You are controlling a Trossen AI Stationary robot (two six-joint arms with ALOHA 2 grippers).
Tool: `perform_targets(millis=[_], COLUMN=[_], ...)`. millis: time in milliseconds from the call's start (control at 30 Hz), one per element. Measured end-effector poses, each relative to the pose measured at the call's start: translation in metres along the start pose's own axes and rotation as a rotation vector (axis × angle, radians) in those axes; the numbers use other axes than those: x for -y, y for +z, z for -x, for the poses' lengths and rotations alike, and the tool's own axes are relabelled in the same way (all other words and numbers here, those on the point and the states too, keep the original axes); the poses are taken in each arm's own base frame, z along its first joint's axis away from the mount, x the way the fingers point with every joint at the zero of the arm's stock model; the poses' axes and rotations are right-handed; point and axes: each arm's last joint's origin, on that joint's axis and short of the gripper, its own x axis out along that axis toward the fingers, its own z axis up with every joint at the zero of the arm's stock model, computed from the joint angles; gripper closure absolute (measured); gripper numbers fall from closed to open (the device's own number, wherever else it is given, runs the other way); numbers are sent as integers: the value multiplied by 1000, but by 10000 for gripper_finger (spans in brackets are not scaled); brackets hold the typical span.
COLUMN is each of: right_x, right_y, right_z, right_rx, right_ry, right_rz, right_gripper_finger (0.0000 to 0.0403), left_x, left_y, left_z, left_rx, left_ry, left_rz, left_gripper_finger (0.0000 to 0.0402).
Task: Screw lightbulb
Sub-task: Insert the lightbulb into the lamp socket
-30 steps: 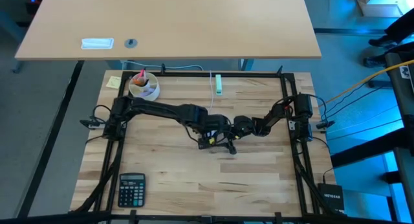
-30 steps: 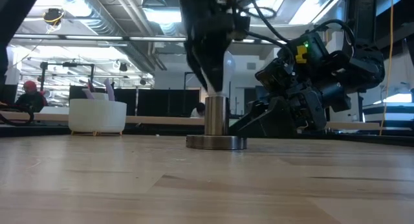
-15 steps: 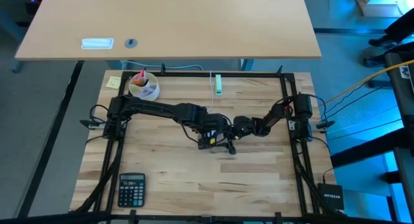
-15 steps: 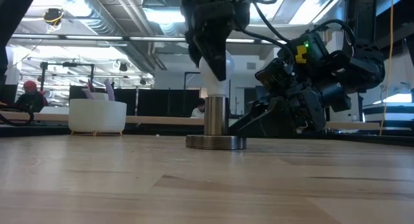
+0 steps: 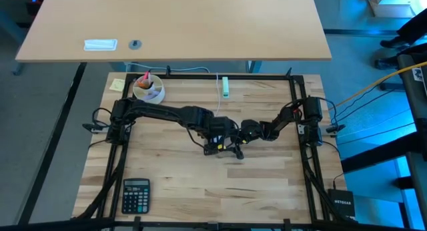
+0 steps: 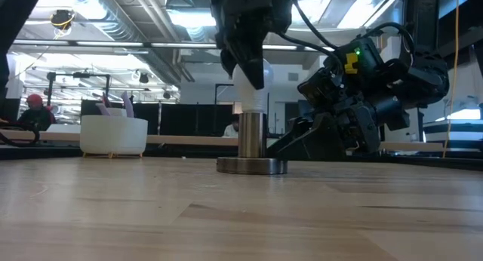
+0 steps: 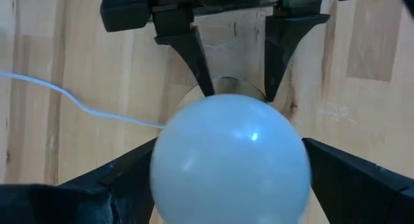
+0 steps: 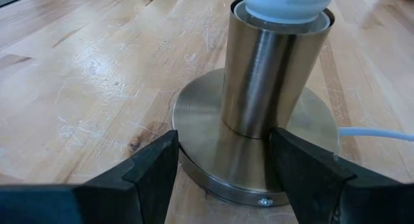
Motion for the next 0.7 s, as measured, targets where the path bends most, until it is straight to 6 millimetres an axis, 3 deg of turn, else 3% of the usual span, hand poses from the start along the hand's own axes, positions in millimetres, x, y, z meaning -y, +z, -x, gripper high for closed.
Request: perform_targets(millis=[233, 700], right_x=[0, 0], right_y=[0, 0], right_z=[0, 0], right_rx=[-1, -4], right_ry=[0, 0], right_rz=[0, 0], right_gripper_finger=[155, 155], left_x=[-3, -7], left_y=[2, 16], left_z=[3, 39], left_rx=[2, 37], left_ry=[2, 1], left_rz=[-4, 35], left_gripper_finger=[64, 64])
